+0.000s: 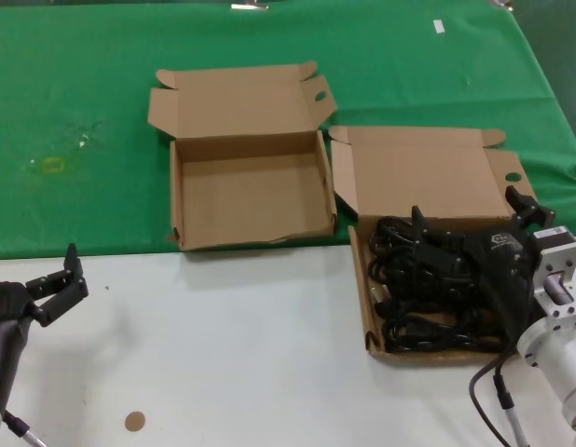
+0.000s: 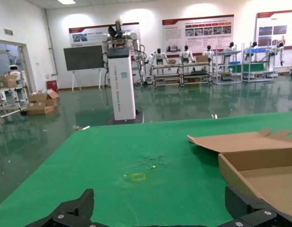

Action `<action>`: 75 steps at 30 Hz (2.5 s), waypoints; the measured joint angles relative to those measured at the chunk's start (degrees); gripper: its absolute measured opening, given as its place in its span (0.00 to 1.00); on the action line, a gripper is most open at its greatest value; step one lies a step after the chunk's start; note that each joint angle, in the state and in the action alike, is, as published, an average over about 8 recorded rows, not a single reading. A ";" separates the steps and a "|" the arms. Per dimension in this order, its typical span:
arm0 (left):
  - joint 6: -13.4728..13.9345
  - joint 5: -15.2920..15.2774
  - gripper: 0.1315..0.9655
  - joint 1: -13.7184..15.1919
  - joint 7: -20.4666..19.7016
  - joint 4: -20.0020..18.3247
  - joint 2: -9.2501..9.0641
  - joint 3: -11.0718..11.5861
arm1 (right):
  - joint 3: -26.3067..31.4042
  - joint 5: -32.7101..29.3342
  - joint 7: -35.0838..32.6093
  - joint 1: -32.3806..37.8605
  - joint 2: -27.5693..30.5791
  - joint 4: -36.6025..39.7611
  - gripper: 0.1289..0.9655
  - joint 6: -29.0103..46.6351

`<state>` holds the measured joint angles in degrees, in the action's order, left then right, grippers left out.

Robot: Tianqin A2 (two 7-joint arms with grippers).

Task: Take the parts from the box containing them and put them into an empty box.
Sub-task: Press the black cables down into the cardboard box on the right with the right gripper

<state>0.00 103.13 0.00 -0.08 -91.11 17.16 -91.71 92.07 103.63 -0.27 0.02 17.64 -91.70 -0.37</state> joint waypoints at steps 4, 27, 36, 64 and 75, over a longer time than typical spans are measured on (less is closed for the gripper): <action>0.00 0.00 1.00 0.00 0.00 0.00 0.00 0.00 | 0.00 0.00 0.00 0.00 0.00 0.00 1.00 0.00; 0.00 0.00 1.00 0.00 0.00 0.00 0.00 0.00 | 0.00 0.00 0.00 0.00 0.00 0.00 1.00 0.00; 0.00 0.00 0.99 0.00 0.00 0.00 0.00 0.00 | 0.00 0.00 0.00 0.00 0.00 0.00 1.00 0.00; 0.00 -0.01 0.72 0.00 0.00 0.00 0.00 0.00 | 1.17 2.01 0.15 0.59 2.12 -0.19 1.00 -1.88; 0.00 -0.01 0.40 0.00 0.00 0.00 0.00 0.00 | 9.19 9.15 1.50 3.55 17.11 -2.08 1.00 -3.93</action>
<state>0.00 103.13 0.00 -0.09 -91.11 17.16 -91.71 101.25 112.78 1.24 3.58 34.75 -93.78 -4.31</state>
